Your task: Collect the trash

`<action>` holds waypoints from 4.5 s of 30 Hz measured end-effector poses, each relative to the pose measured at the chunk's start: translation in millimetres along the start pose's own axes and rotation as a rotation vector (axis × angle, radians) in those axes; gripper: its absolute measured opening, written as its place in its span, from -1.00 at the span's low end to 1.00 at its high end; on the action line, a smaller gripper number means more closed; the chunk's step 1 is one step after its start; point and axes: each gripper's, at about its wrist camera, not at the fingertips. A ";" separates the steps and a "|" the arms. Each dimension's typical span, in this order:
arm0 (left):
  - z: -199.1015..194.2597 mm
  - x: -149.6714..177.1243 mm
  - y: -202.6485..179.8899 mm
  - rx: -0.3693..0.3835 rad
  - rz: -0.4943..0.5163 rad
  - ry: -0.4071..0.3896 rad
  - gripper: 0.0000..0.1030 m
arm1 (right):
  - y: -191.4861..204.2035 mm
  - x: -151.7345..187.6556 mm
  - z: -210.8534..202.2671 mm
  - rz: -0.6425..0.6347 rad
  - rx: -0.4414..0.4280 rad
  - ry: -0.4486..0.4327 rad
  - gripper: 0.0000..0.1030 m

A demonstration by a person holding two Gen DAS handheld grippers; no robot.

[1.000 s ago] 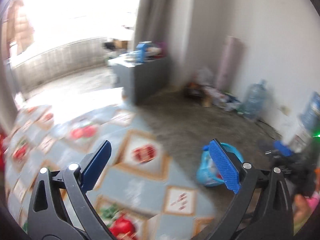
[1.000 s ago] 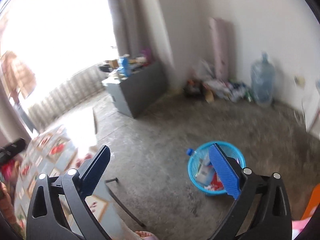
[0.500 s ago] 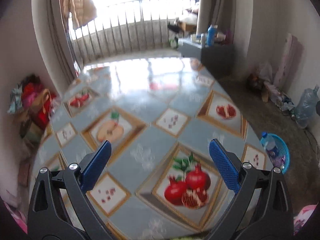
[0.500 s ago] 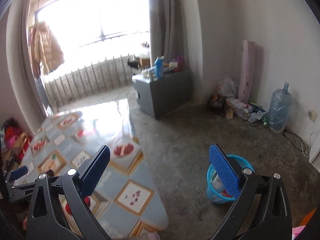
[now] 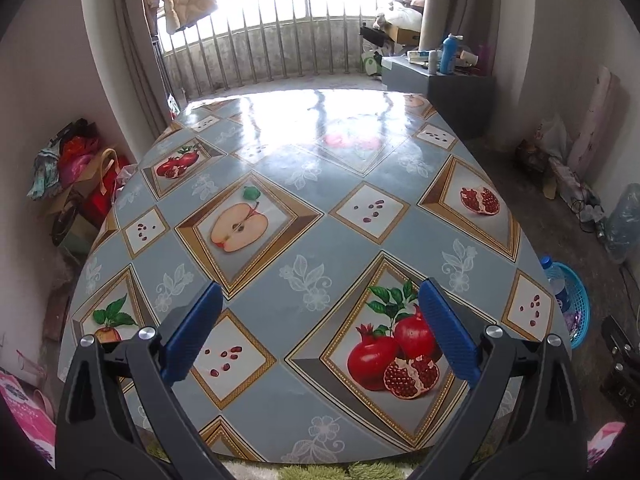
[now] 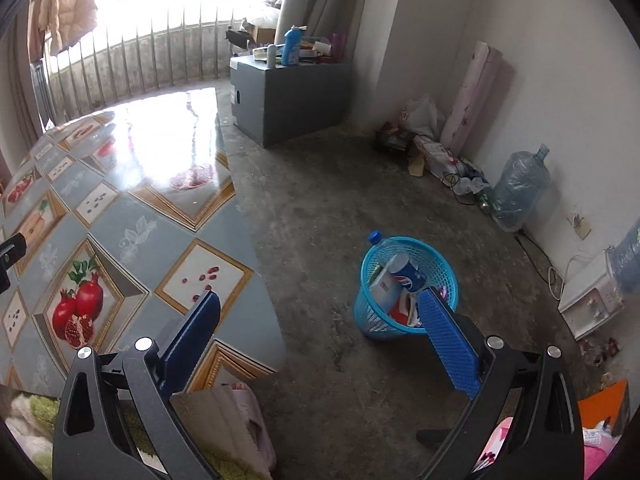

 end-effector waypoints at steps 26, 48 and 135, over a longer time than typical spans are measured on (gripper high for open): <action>-0.9 -0.1 -1.0 -0.015 0.030 0.002 0.83 | 10.1 4.9 -14.4 -0.102 -0.066 -0.033 0.87; -2.2 0.8 -12.7 0.017 0.104 0.007 0.83 | 4.8 7.2 -11.8 -0.077 -0.088 -0.022 0.87; -4.0 3.0 -14.6 0.038 0.115 0.011 0.83 | 3.6 6.1 -13.5 -0.072 -0.086 -0.022 0.87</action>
Point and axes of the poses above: each gripper's, at about its wrist camera, not at the fingertips, and z roughly the way its jaws point, y to its left, x to its underside, and after that the axes turned 5 degrees about -y, right-handed
